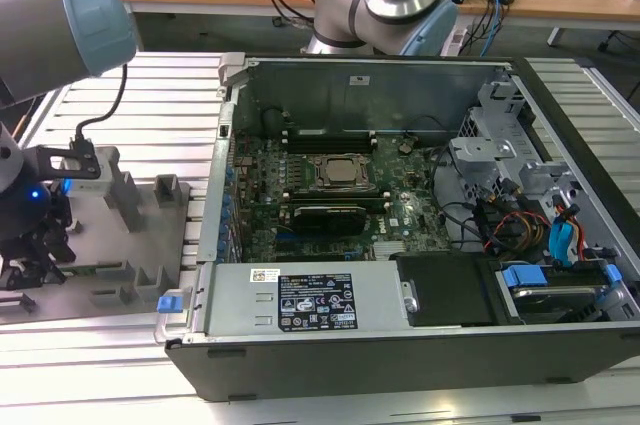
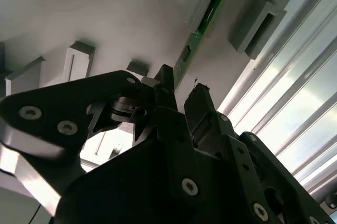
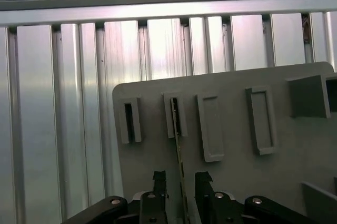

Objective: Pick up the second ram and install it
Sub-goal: 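Pick up the second ram and move it above second insertion slot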

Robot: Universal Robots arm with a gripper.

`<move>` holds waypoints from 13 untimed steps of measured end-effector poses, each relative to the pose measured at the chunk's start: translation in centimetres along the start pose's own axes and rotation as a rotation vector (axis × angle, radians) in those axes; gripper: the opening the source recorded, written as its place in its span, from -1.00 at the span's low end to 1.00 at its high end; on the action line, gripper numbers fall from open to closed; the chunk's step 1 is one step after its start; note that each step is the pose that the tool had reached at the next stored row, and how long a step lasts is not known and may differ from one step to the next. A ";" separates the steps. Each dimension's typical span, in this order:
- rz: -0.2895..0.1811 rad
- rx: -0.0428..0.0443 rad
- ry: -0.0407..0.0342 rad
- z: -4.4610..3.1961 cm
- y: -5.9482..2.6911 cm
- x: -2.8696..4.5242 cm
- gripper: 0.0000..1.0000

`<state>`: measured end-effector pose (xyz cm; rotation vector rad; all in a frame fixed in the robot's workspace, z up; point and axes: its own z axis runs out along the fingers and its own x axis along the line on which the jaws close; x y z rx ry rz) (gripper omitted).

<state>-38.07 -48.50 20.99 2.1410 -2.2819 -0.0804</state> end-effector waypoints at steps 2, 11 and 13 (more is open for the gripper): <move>0.000 0.0000 0.0000 0.35 0.00 0.01 -0.28; -0.001 -0.0001 0.0000 0.69 -0.01 0.02 -0.30; -0.001 -0.0001 0.0000 0.69 -0.01 0.02 -0.44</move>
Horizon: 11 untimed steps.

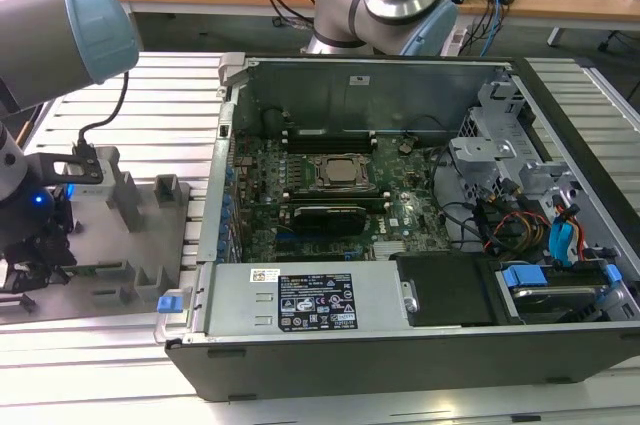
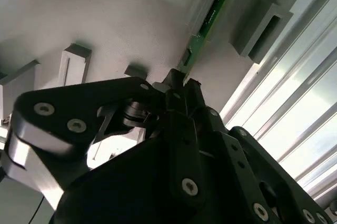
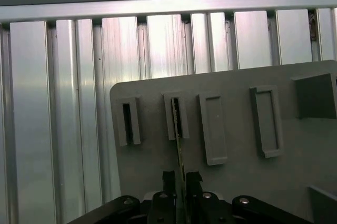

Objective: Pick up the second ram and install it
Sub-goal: 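Pick up the second ram and move it above second insertion slot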

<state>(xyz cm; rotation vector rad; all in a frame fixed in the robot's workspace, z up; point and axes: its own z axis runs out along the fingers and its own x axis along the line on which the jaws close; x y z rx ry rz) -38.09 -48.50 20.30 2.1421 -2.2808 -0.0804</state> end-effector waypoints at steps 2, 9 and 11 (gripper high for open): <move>0.000 0.0000 0.0001 0.00 0.00 0.00 -0.69; 0.000 0.0000 0.0000 0.02 0.00 0.00 -0.73; 0.000 0.0000 0.0000 0.03 0.00 0.00 -0.73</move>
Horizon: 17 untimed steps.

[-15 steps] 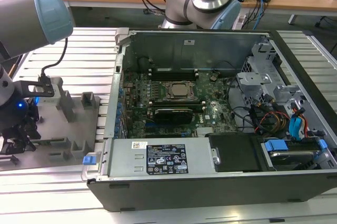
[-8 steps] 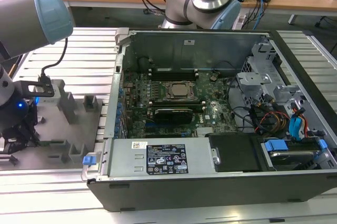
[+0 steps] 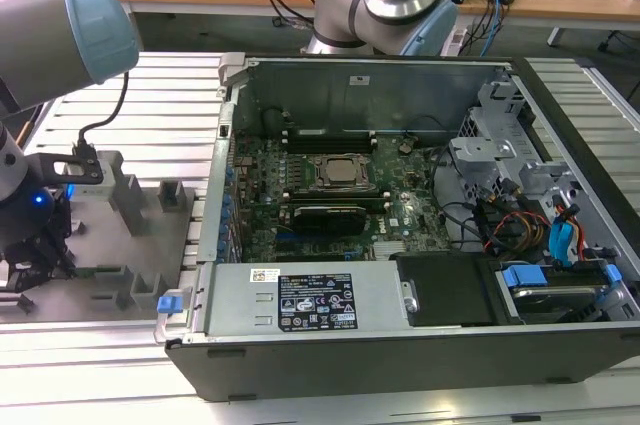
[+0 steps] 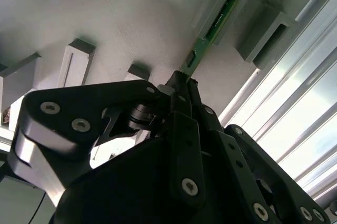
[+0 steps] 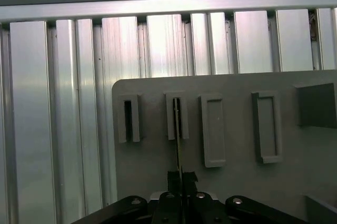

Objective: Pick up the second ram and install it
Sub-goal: 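Pick up the second ram and move it above second insertion slot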

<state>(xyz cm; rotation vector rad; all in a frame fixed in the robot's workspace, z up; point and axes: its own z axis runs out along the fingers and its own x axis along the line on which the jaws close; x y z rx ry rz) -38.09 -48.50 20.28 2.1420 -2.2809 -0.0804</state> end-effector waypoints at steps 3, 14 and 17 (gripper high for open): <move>0.000 0.0000 0.0000 0.01 0.00 0.00 -0.73; 0.000 0.0000 0.0000 -0.68 0.03 -0.02 -0.73; 0.000 0.0001 -0.0001 -0.98 0.04 -0.03 -0.73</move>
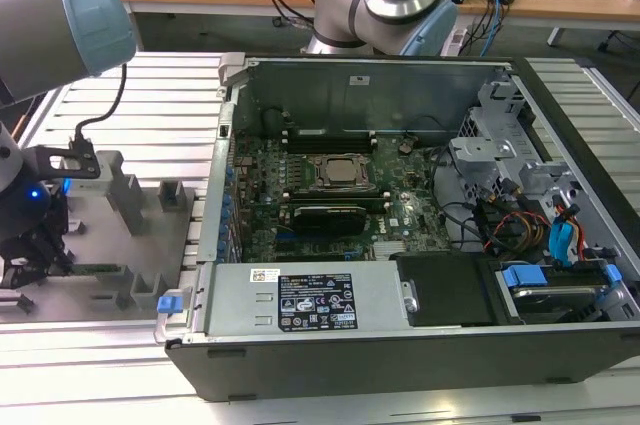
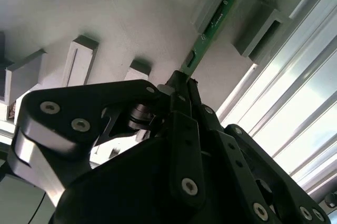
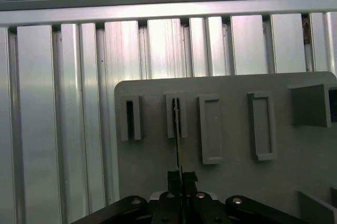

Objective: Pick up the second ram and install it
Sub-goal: 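Pick up the second ram and move it above second insertion slot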

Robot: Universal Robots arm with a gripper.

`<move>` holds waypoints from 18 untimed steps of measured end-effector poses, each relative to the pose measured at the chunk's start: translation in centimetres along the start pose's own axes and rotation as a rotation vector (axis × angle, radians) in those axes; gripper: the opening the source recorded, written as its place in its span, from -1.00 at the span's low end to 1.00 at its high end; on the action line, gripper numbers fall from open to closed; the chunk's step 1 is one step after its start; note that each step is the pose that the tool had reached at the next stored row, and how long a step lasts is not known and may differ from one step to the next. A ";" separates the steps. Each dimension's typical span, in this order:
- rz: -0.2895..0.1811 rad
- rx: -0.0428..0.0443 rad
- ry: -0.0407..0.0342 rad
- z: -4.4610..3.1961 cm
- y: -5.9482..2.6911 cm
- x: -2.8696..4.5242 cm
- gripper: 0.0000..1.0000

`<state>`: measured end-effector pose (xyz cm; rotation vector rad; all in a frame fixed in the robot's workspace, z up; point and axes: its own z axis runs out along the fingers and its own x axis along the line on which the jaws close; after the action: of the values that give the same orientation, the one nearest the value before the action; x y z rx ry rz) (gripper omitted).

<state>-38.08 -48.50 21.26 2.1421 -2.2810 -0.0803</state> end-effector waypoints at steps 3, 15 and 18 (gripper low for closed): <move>0.000 0.0000 0.0000 -0.22 0.01 -0.01 -0.73; 0.000 0.0000 0.0000 -1.17 0.06 -0.03 -0.73; 0.000 -0.0001 0.0000 -1.42 0.07 -0.04 -0.73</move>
<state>-38.09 -48.50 22.69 2.1420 -2.2810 -0.0804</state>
